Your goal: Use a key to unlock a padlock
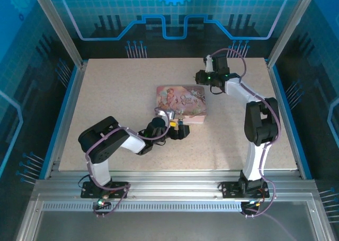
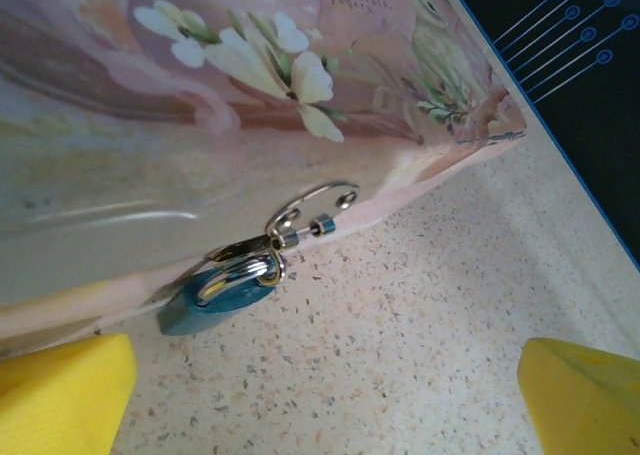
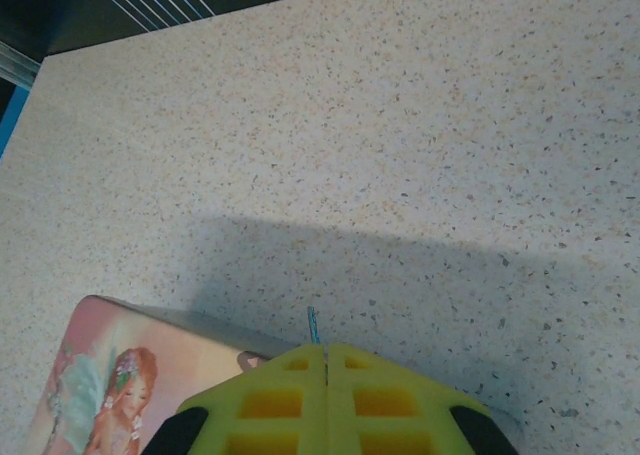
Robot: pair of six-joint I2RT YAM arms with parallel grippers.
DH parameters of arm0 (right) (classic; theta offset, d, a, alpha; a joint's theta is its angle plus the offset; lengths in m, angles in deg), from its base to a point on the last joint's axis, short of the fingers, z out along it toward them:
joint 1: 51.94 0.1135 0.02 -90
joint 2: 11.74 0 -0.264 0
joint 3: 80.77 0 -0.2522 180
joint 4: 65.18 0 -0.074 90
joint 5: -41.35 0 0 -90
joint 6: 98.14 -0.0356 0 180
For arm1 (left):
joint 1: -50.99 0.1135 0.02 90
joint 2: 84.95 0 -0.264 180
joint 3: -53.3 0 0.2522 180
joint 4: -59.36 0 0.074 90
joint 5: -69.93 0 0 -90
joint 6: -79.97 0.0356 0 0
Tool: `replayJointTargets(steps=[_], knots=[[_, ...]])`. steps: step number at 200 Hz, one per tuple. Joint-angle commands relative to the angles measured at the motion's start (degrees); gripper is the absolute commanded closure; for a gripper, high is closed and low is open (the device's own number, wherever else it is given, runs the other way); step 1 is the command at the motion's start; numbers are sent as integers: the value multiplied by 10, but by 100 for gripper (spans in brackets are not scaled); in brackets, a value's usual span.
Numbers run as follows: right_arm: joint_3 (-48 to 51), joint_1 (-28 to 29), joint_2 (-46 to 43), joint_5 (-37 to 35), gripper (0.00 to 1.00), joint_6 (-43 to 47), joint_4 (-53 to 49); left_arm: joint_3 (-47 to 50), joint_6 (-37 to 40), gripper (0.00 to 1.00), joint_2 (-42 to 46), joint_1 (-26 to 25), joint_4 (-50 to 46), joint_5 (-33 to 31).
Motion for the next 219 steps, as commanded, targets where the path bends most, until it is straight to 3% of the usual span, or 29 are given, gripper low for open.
replayJointTargets(steps=[1, 104, 184, 219], knots=[[-29, -3, 18, 11, 100, 4, -2, -20, 36, 1, -28, -4, 42, 0], [-10, 14, 33, 7, 100, 11, -4, -40, 20, 7, -90, 5, 158, 119], [9, 21, 18, 2, 100, 12, 1, -23, -13, 10, -86, 17, 193, 56], [14, 24, 13, 2, 100, 13, 2, -27, -14, 9, -87, 17, 194, 59]])
